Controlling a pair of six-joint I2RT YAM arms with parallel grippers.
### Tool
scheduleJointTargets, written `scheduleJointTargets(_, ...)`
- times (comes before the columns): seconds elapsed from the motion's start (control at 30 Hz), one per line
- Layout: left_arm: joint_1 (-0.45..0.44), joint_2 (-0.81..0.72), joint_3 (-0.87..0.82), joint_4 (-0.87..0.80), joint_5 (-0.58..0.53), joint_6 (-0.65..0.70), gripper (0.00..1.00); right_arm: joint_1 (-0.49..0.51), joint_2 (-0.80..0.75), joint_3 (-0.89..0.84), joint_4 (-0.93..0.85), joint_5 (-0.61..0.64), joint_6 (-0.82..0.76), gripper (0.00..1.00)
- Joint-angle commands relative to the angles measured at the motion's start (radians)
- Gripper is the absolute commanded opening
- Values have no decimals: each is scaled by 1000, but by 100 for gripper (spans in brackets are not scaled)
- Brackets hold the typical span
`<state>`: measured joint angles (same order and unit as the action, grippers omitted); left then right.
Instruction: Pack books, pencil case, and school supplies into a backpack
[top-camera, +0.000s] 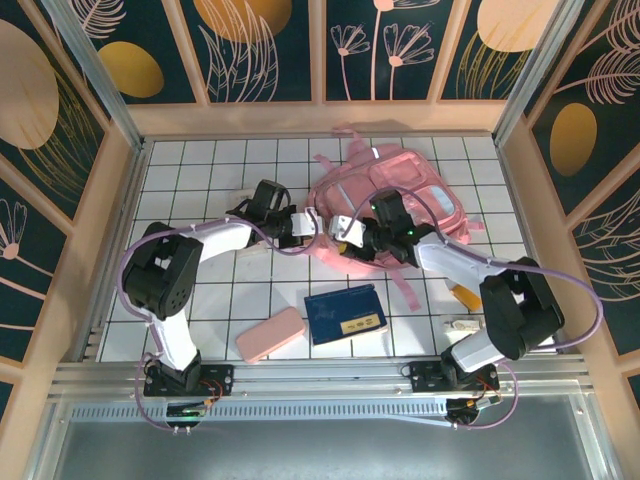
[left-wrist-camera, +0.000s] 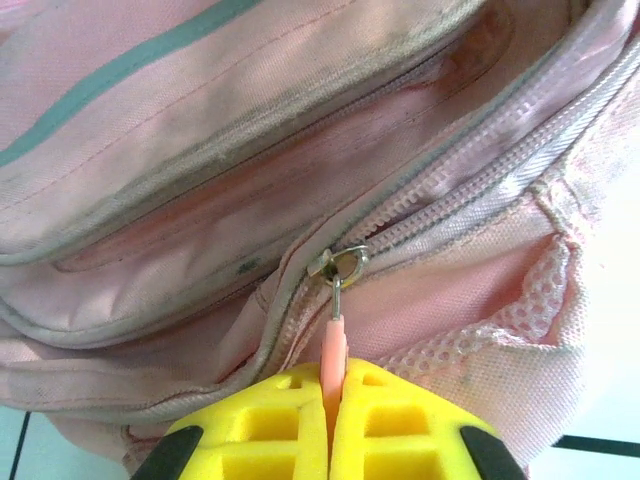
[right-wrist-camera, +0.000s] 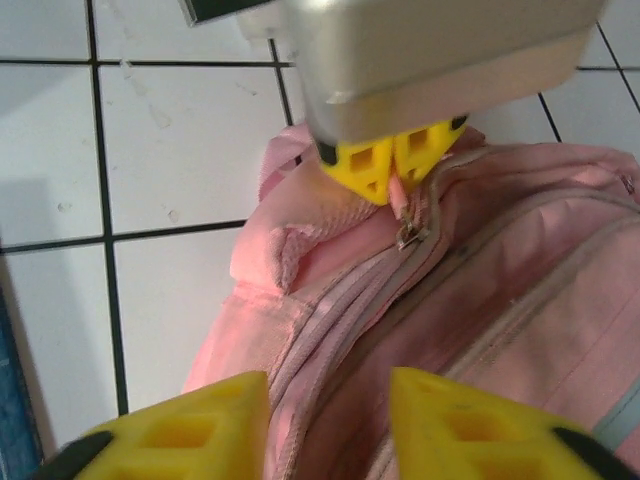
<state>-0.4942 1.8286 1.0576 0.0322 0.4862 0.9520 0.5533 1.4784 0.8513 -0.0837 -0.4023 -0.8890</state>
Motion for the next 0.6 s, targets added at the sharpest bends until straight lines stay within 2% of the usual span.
scheduleJointTargets(0.0,-3,-62,-24,-23,36,37,0,-34,-49,-36,24,-4,91,50)
scheduleJointTargets(0.07,-2,-70,-25,-32,47,31,0,-33,-65,-60,26,22,114,56)
scheduleJointTargets(0.23,-3,-89,-24,-40,87,33,0,-18,-51,-104,68,144,112,53)
scheduleJointTargets(0.37,-1,-94,-19,-44,89,35,0,-12,-19,-76,45,99,112,52)
scheduleJointTargets(0.4,-1,-95,-18,-47,94,36,0,-3,-7,-75,50,117,107,50)
scheduleJointTargets(0.53,-1,-102,-20,-50,106,28,0,26,35,-79,95,203,97,30)
scheduleJointTargets(0.57,-1,-106,-22,-48,108,25,0,29,42,-77,103,218,95,28)
